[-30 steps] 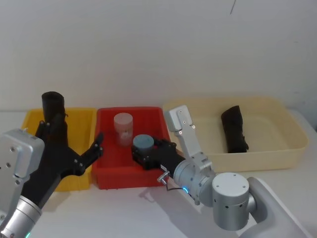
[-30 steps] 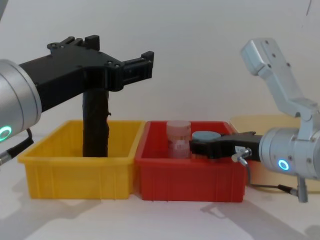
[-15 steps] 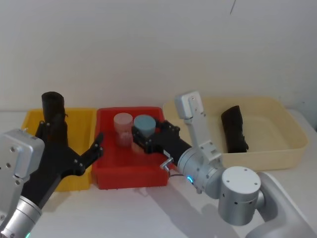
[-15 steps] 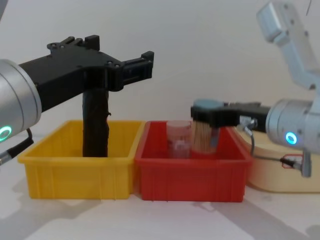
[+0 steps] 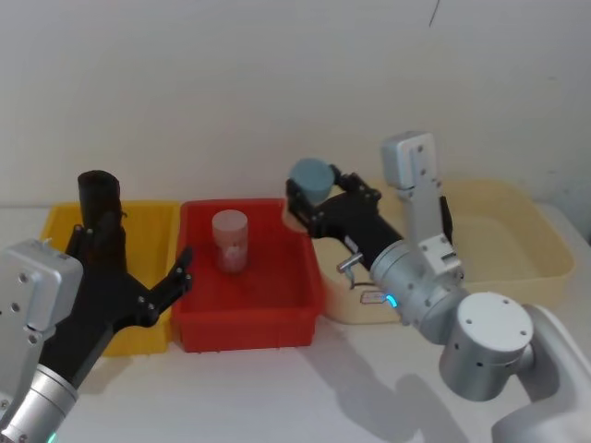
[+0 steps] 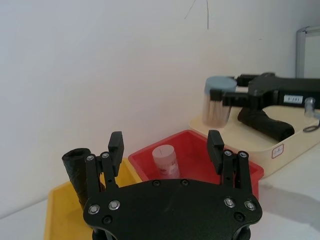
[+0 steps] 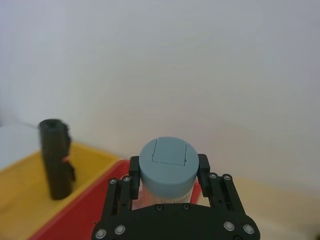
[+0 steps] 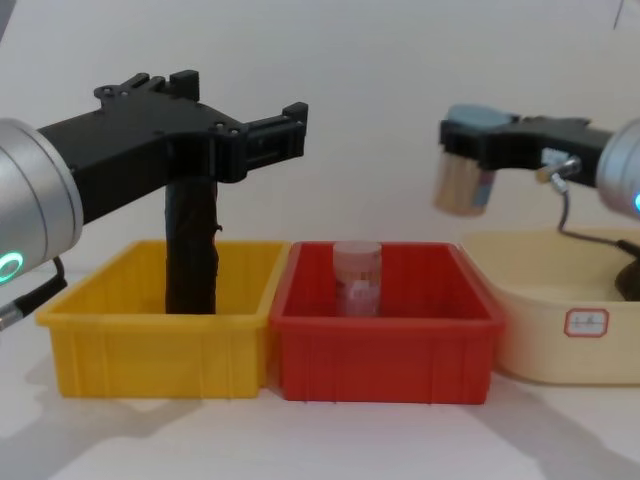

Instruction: Pick up the garbage bag with the one hand and transfer it to the other hand.

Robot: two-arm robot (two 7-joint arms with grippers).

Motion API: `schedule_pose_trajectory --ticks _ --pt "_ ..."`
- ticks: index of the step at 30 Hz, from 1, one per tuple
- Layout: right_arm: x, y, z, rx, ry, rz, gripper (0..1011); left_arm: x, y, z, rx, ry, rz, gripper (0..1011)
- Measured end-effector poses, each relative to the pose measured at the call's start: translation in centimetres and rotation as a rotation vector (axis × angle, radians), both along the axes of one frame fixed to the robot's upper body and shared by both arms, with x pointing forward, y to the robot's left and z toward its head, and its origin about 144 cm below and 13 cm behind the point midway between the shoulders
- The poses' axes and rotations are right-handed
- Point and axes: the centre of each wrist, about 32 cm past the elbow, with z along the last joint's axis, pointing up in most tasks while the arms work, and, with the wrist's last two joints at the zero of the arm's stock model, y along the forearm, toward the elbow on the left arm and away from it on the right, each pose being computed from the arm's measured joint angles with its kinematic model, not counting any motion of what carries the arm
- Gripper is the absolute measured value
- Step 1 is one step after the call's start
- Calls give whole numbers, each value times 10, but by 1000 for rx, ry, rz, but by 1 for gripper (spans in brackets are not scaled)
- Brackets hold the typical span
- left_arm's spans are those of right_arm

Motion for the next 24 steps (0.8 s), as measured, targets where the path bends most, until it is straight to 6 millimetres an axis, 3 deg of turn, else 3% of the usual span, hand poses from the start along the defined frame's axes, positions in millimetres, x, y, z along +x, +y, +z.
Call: schedule_pose_trajectory --ticks 11,21,24 --pt "6 -26 2 -29 -21 -117 663 0 0 0 0 0 0 1001" --pt "17 -42 -17 -89 63 -211 664 0 0 0 0 0 0 1001" --pt "20 -44 -21 -101 79 -226 711 0 0 0 0 0 0 1002"
